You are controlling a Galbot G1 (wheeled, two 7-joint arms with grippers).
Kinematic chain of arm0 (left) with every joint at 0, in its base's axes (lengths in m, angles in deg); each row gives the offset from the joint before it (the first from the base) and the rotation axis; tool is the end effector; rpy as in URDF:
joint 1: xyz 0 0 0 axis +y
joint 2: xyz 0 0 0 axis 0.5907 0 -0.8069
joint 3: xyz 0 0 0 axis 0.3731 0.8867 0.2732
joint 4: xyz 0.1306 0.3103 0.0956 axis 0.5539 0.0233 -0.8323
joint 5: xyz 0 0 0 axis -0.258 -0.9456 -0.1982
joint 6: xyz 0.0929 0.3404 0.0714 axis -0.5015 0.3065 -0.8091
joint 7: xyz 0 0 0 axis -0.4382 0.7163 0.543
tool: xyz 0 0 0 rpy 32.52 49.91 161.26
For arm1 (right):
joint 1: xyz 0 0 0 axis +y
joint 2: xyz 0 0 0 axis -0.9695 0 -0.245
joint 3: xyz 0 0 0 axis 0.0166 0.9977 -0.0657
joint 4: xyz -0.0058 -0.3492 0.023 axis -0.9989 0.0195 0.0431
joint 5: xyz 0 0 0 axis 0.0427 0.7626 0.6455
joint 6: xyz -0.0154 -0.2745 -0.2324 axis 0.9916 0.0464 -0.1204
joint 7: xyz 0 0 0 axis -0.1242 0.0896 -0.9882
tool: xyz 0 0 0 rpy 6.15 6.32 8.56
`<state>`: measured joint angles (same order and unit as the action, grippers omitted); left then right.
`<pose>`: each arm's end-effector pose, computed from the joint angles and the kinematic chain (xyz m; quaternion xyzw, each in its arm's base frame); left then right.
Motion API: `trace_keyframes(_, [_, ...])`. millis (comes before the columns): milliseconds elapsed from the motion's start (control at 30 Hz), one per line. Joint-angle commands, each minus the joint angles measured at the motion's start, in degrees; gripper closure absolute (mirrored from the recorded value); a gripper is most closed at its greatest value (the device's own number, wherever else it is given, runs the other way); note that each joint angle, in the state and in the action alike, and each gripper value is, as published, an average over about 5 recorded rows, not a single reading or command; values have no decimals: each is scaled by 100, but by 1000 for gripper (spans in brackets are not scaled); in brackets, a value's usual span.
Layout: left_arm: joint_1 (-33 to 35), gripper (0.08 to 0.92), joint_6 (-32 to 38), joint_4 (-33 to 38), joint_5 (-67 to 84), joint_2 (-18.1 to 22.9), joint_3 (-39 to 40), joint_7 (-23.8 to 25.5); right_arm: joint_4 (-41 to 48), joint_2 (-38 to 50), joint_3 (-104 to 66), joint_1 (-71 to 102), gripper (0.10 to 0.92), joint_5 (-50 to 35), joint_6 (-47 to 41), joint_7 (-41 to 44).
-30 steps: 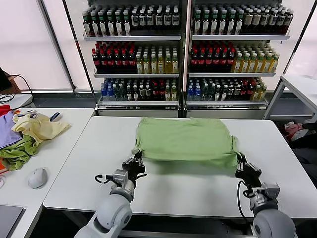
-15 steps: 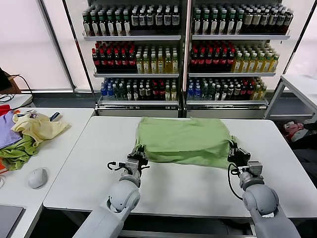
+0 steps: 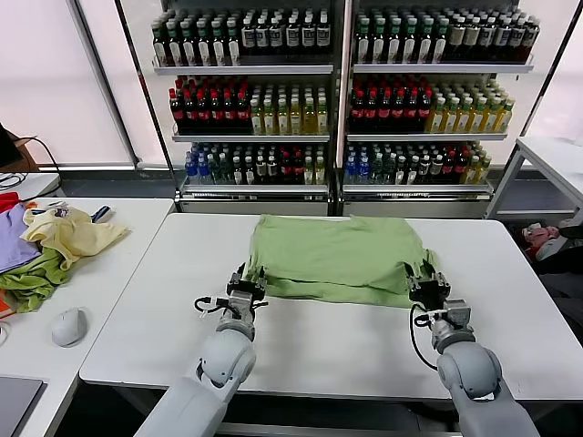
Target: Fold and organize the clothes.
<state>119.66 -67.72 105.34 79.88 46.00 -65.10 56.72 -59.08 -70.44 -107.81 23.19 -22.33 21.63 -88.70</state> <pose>0.3533 -0.0727 -0.3039 -0.0264 -0.9827 -0.1108 0.1462 0.3081 -0.1131 -0.2954 -0.0123 -0.9944 0.0658 0.0822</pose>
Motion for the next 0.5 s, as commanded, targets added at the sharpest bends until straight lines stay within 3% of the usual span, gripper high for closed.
trace_keyframes(33, [362, 352, 63, 26, 186, 7, -122, 17, -242, -21, -555, 665, 285, -148, -96, -236])
trace_keyframes(133, [33, 266, 7, -366, 345, 46, -91, 31, -10, -3, -516, 482, 224, -395, -368, -372])
trace_keyframes(267, [-311, 190, -52, -760, 532, 88, -27, 23, 265, 22, -334, 116, 204, -736, -784, -476])
trace_keyframes(400, [-485, 185, -118, -986, 588, 114, 29, -2, 454, 48, -81, -179, 203, -853, -1145, -527])
trace_keyframes(500, [-533, 231, -197, -1066, 620, 119, 47, -11, 547, 53, 75, -304, 208, -867, -1246, -524])
